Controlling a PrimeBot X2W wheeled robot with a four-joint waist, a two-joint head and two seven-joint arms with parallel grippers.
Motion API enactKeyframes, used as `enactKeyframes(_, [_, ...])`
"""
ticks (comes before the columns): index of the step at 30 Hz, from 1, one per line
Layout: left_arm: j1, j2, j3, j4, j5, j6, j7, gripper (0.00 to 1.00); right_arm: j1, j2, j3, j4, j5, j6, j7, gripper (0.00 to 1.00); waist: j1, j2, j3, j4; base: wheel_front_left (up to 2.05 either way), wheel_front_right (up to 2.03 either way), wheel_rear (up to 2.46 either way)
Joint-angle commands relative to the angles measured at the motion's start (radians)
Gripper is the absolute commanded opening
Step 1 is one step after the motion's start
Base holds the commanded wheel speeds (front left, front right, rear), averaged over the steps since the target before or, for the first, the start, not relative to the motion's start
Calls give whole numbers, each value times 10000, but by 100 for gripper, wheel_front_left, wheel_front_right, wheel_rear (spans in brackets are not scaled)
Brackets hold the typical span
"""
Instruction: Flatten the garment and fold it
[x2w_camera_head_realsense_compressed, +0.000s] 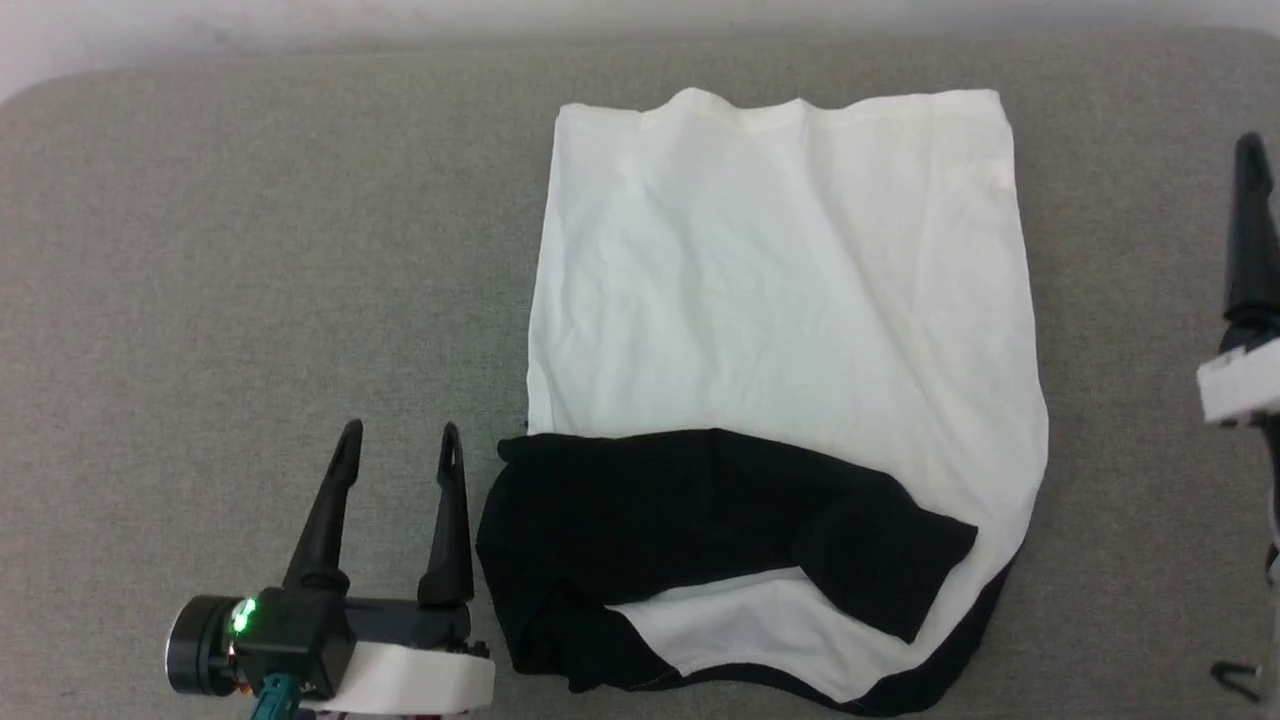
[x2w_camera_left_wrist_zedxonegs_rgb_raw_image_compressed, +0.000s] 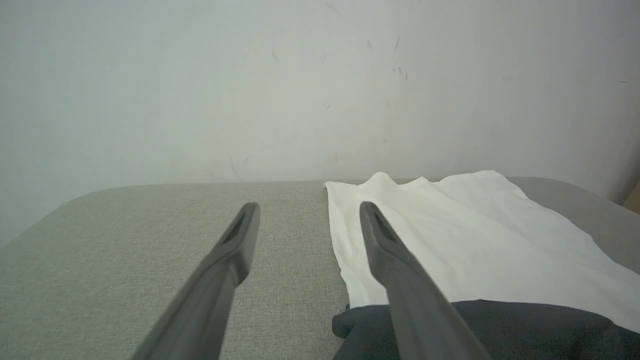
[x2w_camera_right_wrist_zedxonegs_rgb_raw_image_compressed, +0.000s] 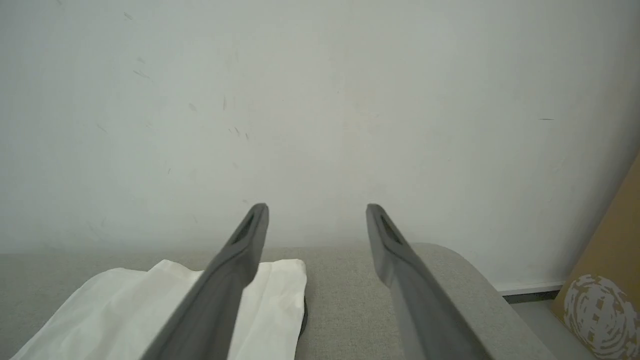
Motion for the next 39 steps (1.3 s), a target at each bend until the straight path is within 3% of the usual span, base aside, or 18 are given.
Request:
enactKeyframes(1, [-256, -55, 50, -84, 126, -103, -47, 100, -356, -207, 40, 158, 96, -7, 207, 100, -1, -1, 349, 0, 0, 0, 0])
enactKeyframes(12, [-1013, -215, -31, -519, 382, -482, -47, 100, -2402, -1125, -78, 1687, 662, -7, 2324, 100, -1, -1, 1331, 9, 0, 0, 0])
enactKeyframes(25, [-1408, -289, -106, -680, 563, -760, -47, 100, -3373, -2110, -124, 2824, 1065, -7, 4163, 100, -1, -1, 2415, 89, 0, 0, 0])
enactKeyframes(39, [-1786, -352, -214, -640, 624, -960, -47, 100, -3535, -2666, 664, 3256, 1515, -7, 4695, 100, -1, -1, 3248, 363, 0, 0, 0])
